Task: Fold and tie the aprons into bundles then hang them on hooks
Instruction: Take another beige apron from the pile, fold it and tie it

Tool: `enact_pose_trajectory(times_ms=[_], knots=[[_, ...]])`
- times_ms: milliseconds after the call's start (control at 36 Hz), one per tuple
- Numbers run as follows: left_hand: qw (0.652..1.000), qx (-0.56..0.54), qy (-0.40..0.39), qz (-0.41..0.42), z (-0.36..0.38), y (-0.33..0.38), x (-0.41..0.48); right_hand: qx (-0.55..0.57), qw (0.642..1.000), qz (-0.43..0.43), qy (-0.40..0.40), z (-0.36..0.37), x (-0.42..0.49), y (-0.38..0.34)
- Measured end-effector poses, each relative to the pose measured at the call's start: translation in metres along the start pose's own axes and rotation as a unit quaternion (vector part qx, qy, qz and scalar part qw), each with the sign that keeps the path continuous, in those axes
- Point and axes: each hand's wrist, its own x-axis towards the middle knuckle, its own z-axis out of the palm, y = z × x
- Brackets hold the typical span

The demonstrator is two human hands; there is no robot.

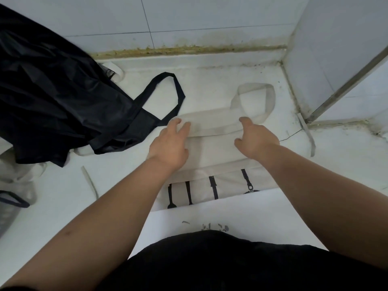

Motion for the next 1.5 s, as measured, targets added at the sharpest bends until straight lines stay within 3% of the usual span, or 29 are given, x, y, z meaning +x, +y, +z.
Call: enact_pose_trajectory(times_ms=[111,222,306,417,500,583,639,778,917,1056,1195,1333,1417,1500], knots=[[0.997,0.045,-0.065,0.015,0.004,0.004,0.015,0.017,0.999,0.007,-0.038,-0.002,0.009,0.002],[0.999,0.016,-0.030,0.021,0.000,0.002,0.030,0.023,0.998,0.030,-0.056,-0.008,0.024,0.000],[0.990,-0.129,0.046,-0.025,-0.012,-0.005,0.043,-0.010,0.997,0.036,-0.060,-0.015,0.038,-0.005],[0.922,-0.342,0.134,-0.125,-0.031,-0.021,0.060,-0.018,0.998,0.043,0.040,-0.031,0.052,-0.022],[0.867,-0.414,0.203,-0.186,-0.038,-0.032,0.071,0.072,0.983,-0.045,0.165,-0.044,0.057,-0.037],[0.840,-0.428,0.245,-0.227,-0.040,-0.043,0.078,0.117,0.949,-0.211,0.204,-0.045,0.058,-0.052],[0.869,-0.380,0.200,-0.246,-0.038,-0.051,0.076,0.117,0.943,-0.232,0.207,-0.042,0.062,-0.056],[0.923,-0.317,0.151,-0.157,-0.026,-0.057,0.054,0.106,0.976,-0.140,0.131,-0.031,0.065,-0.044],[0.949,-0.253,0.157,-0.101,-0.015,-0.048,0.031,0.111,0.980,-0.104,0.127,-0.016,0.046,-0.031],[0.970,-0.214,0.105,-0.045,-0.002,-0.031,0.003,0.064,0.992,-0.088,0.057,-0.002,0.018,-0.015],[0.978,-0.201,0.064,-0.003,0.017,-0.014,-0.031,0.042,0.991,-0.129,0.016,0.010,-0.014,0.008],[0.975,-0.178,0.129,0.006,0.042,0.003,-0.061,-0.045,0.975,-0.216,0.028,0.022,-0.042,0.029],[0.971,-0.169,0.162,0.055,0.050,0.009,-0.073,-0.066,0.970,-0.231,0.028,0.029,-0.052,0.036],[0.973,-0.143,0.137,0.122,0.056,0.017,-0.081,-0.090,0.969,-0.230,0.013,0.039,-0.058,0.043]])
